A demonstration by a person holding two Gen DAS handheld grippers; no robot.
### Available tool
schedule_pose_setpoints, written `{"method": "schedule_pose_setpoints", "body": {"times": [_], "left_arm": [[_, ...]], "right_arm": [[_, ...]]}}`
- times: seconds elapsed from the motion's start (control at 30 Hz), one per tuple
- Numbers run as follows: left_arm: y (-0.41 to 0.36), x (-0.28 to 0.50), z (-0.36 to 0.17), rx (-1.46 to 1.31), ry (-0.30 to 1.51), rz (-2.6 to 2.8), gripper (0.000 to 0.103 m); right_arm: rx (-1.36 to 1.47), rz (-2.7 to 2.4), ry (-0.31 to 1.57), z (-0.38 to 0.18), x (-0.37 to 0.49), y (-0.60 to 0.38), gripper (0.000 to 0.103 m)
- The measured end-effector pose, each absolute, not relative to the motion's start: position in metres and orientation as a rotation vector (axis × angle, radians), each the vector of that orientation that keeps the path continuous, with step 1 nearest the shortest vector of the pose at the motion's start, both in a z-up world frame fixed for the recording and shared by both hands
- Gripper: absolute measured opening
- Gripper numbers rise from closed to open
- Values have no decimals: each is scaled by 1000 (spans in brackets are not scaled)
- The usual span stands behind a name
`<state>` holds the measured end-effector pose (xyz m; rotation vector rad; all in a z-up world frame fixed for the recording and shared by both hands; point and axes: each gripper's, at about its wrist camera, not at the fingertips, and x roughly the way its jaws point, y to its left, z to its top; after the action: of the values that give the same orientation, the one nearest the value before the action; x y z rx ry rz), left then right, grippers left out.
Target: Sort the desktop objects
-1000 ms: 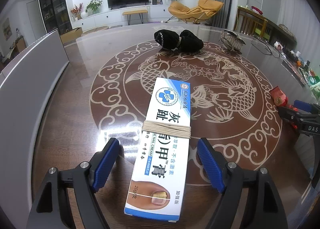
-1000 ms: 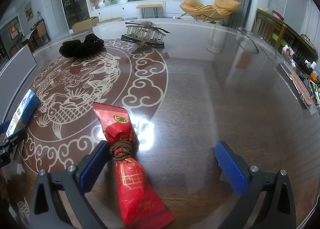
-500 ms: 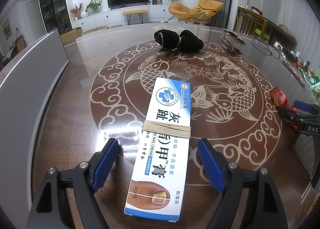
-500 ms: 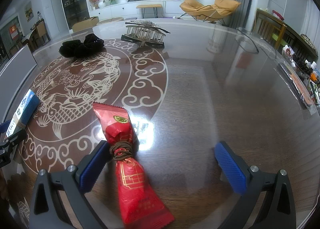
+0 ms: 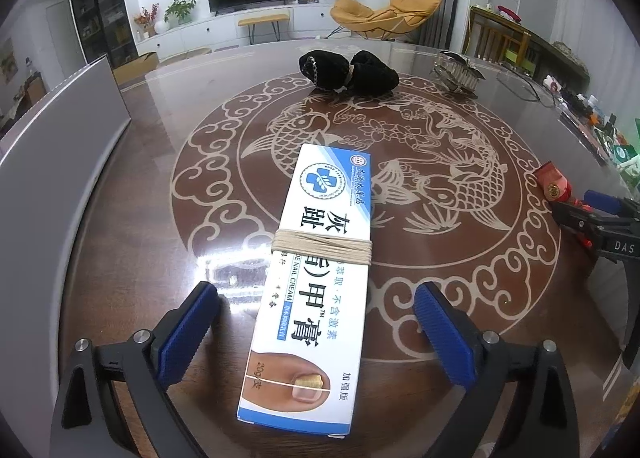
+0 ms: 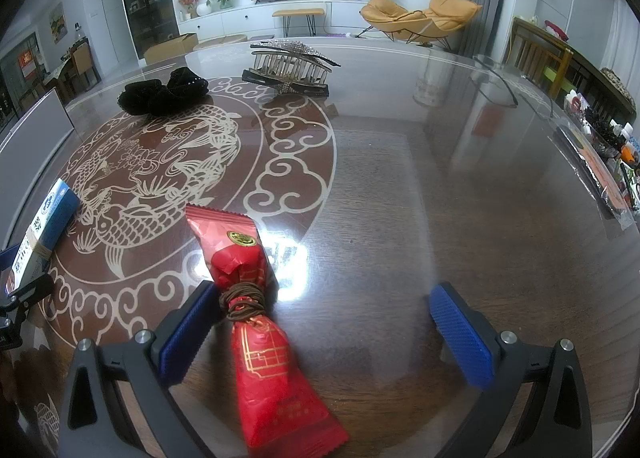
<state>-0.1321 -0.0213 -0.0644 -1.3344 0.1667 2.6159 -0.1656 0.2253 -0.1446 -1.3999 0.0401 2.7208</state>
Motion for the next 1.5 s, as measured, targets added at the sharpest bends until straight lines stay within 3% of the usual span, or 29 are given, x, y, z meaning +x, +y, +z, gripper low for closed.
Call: {"method": "schedule_pose_setpoints", "body": {"times": [0.8,1.03,1.2,1.23,1.27,1.33,1.5], "left_arm": [[-23,-134,-67,-1359,160,2606,103],[-20,-129,-64,-1509,280,2408,103],[-2,-132,-61,-1436,434,2456,103],[1,-136,-60,-1435,400,2456,92],[0,-139,-58,-1434,321,2447,67],[-4,-146,-54,-1447,232,2480,40],[-13,-125,-53,-1409,104,2515,40]], "right_arm": [[-1401,2722,39,-146,-166,226,103],[-1401,2722,39,-144,-166,224,103],[-1402,2723,39,-143,-166,224,103],[-1402,2723,39,-148,-168,227,103],[-1402,2723,39,-144,-166,224,103],[-1402,2723,39,-147,-167,226,103],[-1402,2723,39,-149,-169,227,103]]}}
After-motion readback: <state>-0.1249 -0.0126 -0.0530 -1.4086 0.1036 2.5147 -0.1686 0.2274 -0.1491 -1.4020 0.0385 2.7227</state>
